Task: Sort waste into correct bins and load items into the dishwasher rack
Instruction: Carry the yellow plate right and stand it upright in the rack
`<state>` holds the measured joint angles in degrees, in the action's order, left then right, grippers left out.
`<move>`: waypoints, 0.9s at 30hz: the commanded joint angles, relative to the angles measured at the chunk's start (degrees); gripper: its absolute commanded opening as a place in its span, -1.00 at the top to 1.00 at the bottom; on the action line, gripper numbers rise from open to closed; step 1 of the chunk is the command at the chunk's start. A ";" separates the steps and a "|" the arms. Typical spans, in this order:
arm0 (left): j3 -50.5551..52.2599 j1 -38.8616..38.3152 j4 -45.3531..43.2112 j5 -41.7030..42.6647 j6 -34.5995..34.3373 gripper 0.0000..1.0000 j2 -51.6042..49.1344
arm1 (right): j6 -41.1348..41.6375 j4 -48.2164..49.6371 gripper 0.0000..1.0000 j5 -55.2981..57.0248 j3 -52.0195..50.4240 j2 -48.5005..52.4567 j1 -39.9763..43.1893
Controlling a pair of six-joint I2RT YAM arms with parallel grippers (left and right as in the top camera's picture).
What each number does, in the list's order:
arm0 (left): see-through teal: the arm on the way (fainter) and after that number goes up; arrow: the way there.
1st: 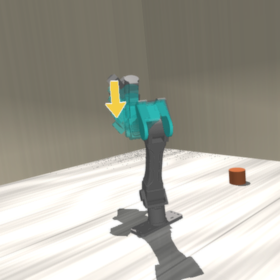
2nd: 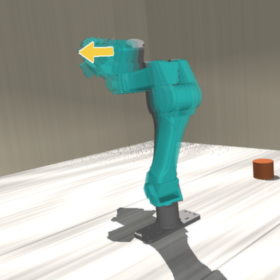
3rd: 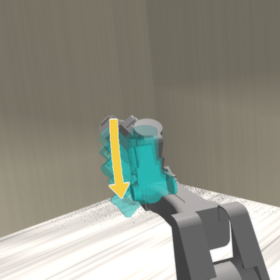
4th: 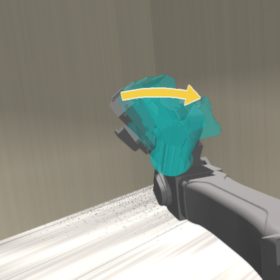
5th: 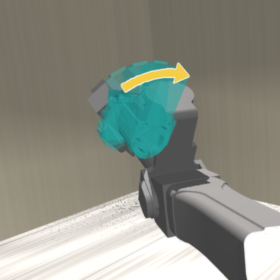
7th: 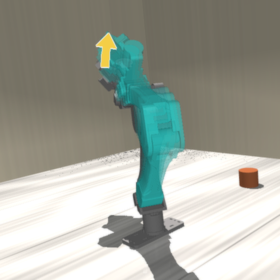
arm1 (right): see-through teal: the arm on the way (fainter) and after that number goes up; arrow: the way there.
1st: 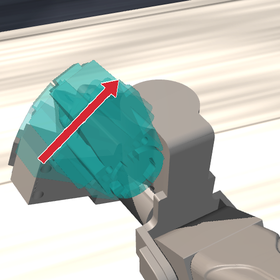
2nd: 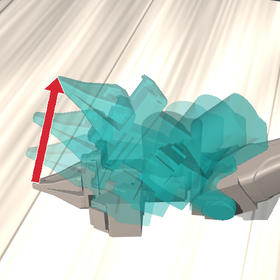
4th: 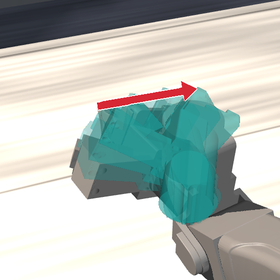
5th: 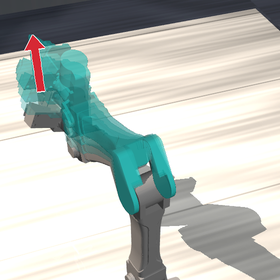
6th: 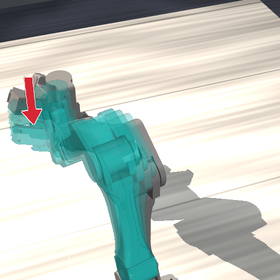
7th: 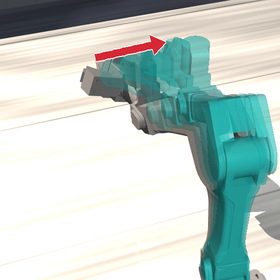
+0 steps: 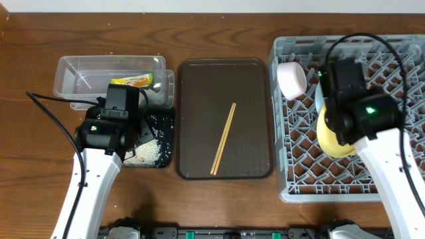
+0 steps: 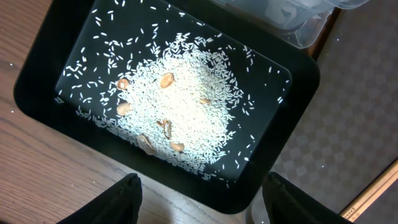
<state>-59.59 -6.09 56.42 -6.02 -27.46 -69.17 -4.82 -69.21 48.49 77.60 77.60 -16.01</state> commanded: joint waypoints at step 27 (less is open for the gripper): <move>0.24 0.28 0.07 -0.87 -0.90 -0.30 -0.17 | 17.68 3.45 -0.52 -16.33 0.31 -0.07 -9.22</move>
<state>-59.59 -6.09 56.40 -6.02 -27.46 -69.17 9.13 -66.06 33.71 77.54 82.04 -25.10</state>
